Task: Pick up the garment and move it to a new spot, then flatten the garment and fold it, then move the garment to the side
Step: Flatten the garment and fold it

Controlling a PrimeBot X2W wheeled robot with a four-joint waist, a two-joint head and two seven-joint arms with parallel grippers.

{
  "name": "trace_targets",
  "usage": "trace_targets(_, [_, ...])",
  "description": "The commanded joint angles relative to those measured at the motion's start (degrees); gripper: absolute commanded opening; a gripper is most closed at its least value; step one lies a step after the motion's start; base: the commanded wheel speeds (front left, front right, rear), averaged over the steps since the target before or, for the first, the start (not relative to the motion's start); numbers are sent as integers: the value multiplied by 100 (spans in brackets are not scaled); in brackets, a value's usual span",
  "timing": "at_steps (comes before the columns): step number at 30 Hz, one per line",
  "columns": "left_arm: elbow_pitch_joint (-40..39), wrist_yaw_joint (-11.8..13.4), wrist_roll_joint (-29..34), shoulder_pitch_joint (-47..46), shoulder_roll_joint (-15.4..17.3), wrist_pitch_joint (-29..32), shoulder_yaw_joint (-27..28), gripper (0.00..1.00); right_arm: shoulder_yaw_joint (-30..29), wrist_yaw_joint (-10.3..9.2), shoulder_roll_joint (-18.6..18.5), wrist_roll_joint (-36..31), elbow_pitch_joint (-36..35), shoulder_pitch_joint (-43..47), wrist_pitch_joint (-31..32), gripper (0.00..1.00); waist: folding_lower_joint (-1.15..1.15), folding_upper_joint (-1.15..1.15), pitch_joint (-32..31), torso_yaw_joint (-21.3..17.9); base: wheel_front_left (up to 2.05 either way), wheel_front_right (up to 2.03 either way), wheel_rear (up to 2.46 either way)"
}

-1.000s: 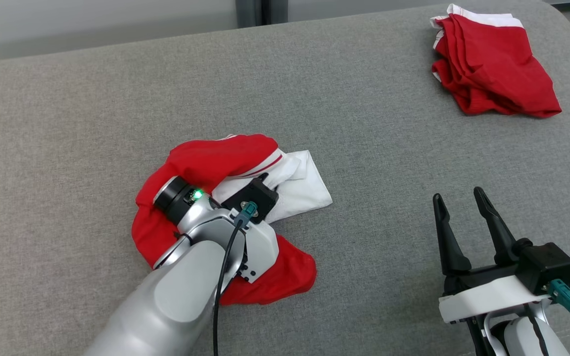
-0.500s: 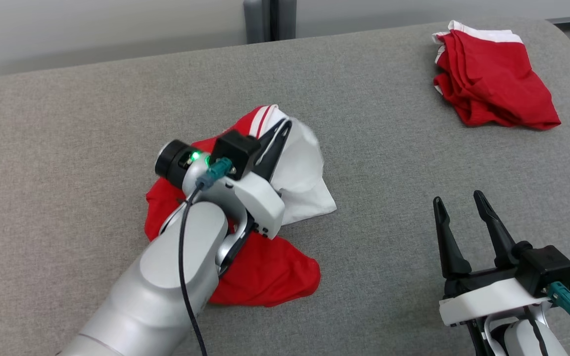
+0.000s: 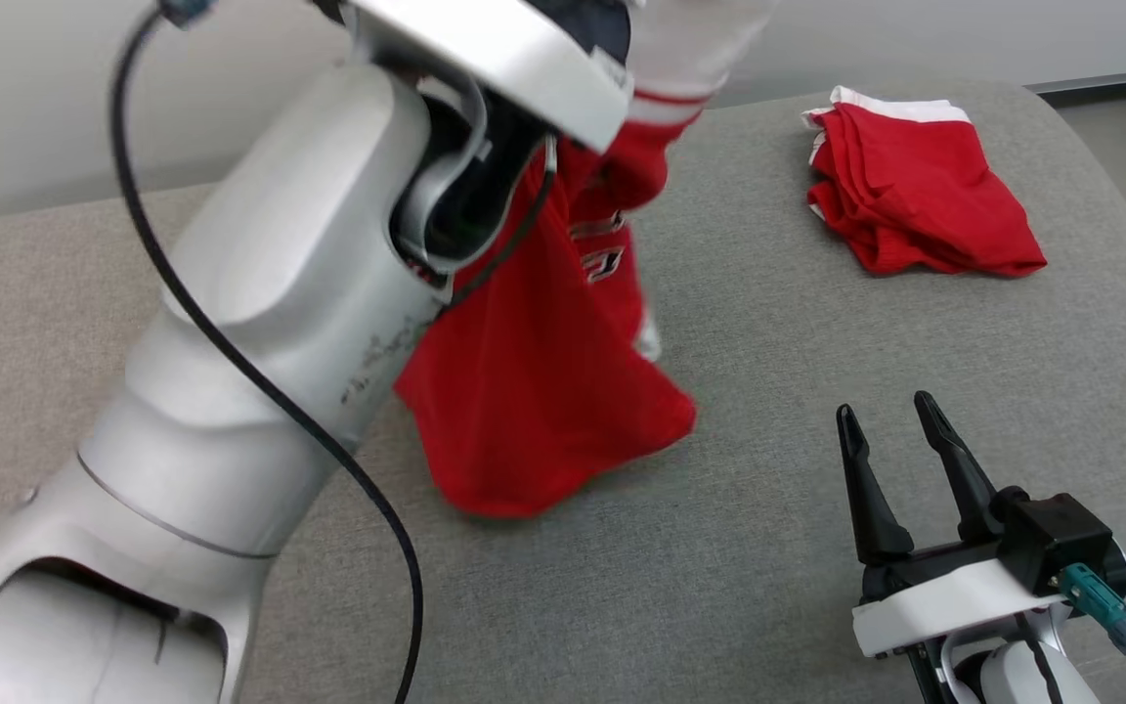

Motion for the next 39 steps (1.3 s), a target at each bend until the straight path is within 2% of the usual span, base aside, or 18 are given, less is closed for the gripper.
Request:
trace_targets(1, [-88,76,-398,-282,20,-77,124,0,1,1,4,39,12,58,-6,100,0,0,-65,-107,0,0,0])
trace_targets(3, [-152,178,-854,-546,20,-147,232,0,-8,1,11,37,24,93,-6,100,0,0,-80,-152,0,0,0])
trace_targets(7, [43,560,-1468,-757,32,-257,462,0,-33,0,25,40,28,95,-6,100,0,0,-92,-194,0,0,0])
trace_targets(10, [455,813,-1831,-385,25,-288,692,0,-76,1,34,49,-12,112,-6,100,0,0,-87,-185,0,0,0])
trace_targets(14, [905,887,-2149,123,26,-300,1029,0,-118,0,40,45,-55,139,-5,100,0,0,-55,-105,0,0,0])
trace_targets(18, [1323,785,-1794,996,85,-300,1939,0,-151,1,38,20,-98,136,-5,100,0,0,17,-4,0,0,0])
trace_targets(20, [1356,734,-1456,1430,106,-301,2599,0,-148,1,41,17,-107,129,-6,100,0,0,48,48,0,0,0])
trace_targets(27, [629,480,-257,2748,42,-303,5010,0,-106,1,42,7,-85,147,-6,100,0,0,121,220,0,0,0])
trace_targets(31, [596,233,-643,3240,3,-291,5430,0,18,1,25,68,-23,135,-5,100,0,0,155,329,0,0,0])
trace_targets(33, [694,149,-696,3426,35,-296,5425,20,100,1,0,109,21,142,-6,100,0,0,160,399,0,0,0])
trace_targets(36, [860,64,-637,3643,21,-295,5332,25,216,1,-41,161,81,132,-5,100,0,0,157,490,0,0,0])
trace_targets(39, [931,66,-435,3816,26,-295,5287,43,296,1,-71,194,103,93,-5,100,0,0,145,543,0,0,0])
